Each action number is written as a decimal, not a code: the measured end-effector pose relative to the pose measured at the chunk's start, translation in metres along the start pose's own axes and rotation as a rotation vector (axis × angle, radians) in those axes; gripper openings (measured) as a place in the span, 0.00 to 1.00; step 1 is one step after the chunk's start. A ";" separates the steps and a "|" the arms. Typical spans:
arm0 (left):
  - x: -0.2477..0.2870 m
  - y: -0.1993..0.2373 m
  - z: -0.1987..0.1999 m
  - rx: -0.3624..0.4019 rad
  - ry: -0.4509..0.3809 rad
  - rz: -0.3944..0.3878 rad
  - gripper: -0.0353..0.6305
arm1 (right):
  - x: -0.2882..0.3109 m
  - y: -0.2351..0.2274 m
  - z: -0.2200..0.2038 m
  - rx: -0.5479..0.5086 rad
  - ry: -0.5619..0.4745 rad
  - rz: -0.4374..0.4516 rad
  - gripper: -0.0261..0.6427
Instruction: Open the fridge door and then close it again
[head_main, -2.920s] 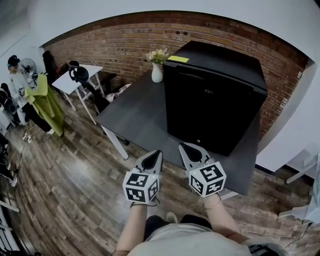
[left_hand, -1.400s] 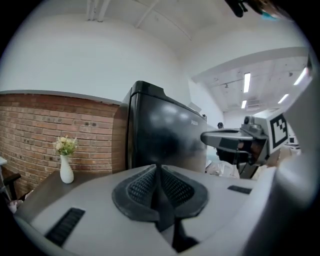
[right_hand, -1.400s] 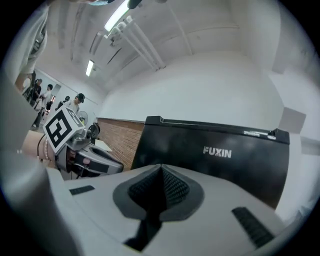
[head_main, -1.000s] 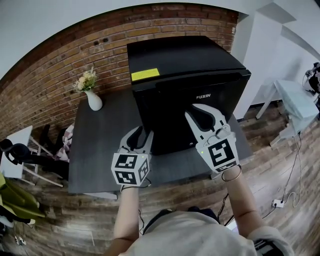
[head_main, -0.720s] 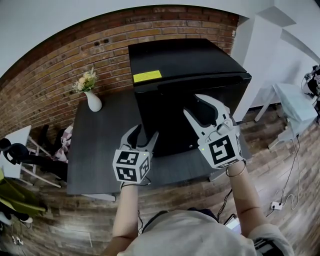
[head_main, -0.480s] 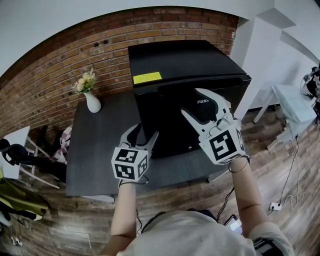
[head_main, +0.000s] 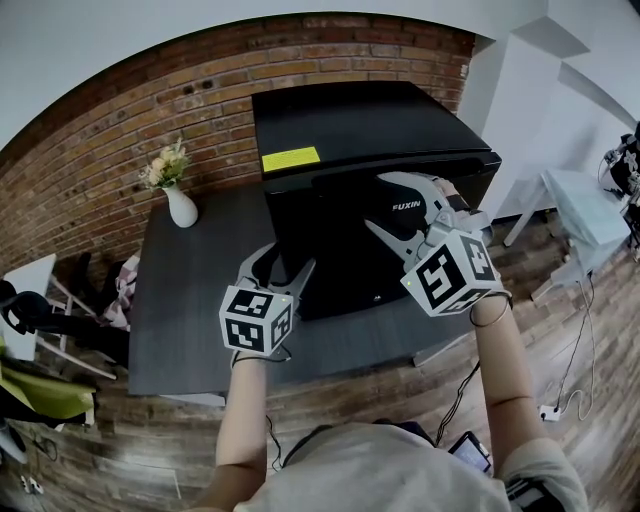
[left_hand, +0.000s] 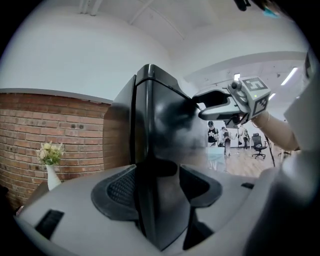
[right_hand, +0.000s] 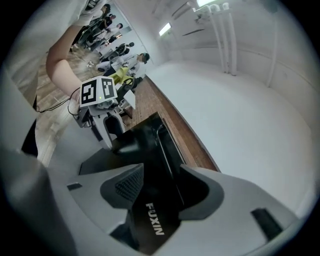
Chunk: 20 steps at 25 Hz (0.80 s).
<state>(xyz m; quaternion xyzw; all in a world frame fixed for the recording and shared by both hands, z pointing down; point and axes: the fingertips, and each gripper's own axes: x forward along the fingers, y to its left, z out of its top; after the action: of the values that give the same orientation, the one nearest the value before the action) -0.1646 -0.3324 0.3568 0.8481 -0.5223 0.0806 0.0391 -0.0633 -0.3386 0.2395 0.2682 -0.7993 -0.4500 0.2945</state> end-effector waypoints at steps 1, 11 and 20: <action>0.001 0.000 0.000 0.003 -0.001 0.001 0.42 | 0.002 0.002 -0.001 -0.015 0.009 0.012 0.35; 0.001 0.004 0.001 0.000 -0.031 -0.021 0.42 | 0.007 0.005 -0.004 -0.058 0.035 0.006 0.34; 0.000 0.005 0.000 -0.012 -0.016 -0.046 0.39 | 0.007 0.005 -0.004 -0.063 0.061 -0.004 0.33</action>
<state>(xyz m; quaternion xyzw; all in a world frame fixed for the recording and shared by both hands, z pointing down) -0.1692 -0.3343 0.3565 0.8601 -0.5036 0.0696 0.0417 -0.0662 -0.3435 0.2470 0.2739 -0.7749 -0.4669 0.3263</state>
